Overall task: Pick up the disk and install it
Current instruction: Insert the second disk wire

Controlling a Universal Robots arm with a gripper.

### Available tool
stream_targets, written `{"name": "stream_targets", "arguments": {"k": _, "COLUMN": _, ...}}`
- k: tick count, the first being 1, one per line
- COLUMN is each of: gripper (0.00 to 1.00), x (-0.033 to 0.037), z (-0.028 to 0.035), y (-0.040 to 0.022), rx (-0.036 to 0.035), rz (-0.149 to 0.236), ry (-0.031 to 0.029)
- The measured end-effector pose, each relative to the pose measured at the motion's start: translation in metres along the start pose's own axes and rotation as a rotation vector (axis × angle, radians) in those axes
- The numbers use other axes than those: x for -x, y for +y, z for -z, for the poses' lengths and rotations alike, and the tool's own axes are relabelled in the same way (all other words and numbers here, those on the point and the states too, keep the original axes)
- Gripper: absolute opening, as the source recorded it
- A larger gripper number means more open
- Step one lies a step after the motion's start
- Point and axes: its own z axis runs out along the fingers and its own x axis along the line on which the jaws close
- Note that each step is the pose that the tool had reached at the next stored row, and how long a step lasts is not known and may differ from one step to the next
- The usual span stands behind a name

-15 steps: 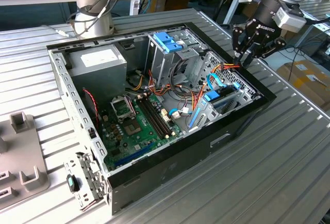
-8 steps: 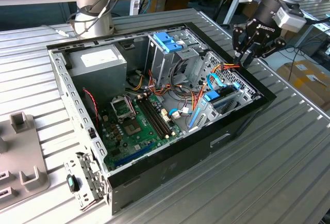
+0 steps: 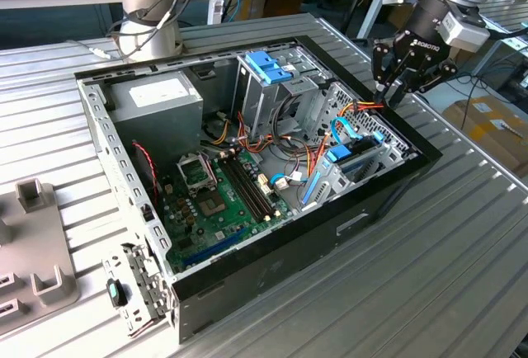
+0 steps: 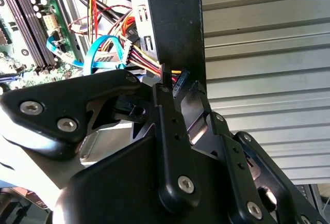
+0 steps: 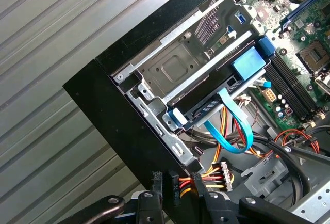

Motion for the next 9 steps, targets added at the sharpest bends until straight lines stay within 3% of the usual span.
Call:
{"name": "stream_targets", "arguments": {"k": 6, "gripper": 0.34, "x": 0.0000, "z": 0.0000, "y": 0.0000, "rx": 0.0001, "rz": 0.000, "ry": 0.0000}}
{"name": "stream_targets", "arguments": {"k": 7, "gripper": 0.27, "x": 0.0000, "z": -0.0001, "y": 0.0000, "rx": 0.0000, "rz": 0.000, "ry": 0.0000}}
{"name": "stream_targets", "arguments": {"k": 9, "gripper": 0.27, "x": 0.0000, "z": -0.0001, "y": 0.0000, "rx": 0.0000, "rz": 0.000, "ry": 0.0000}}
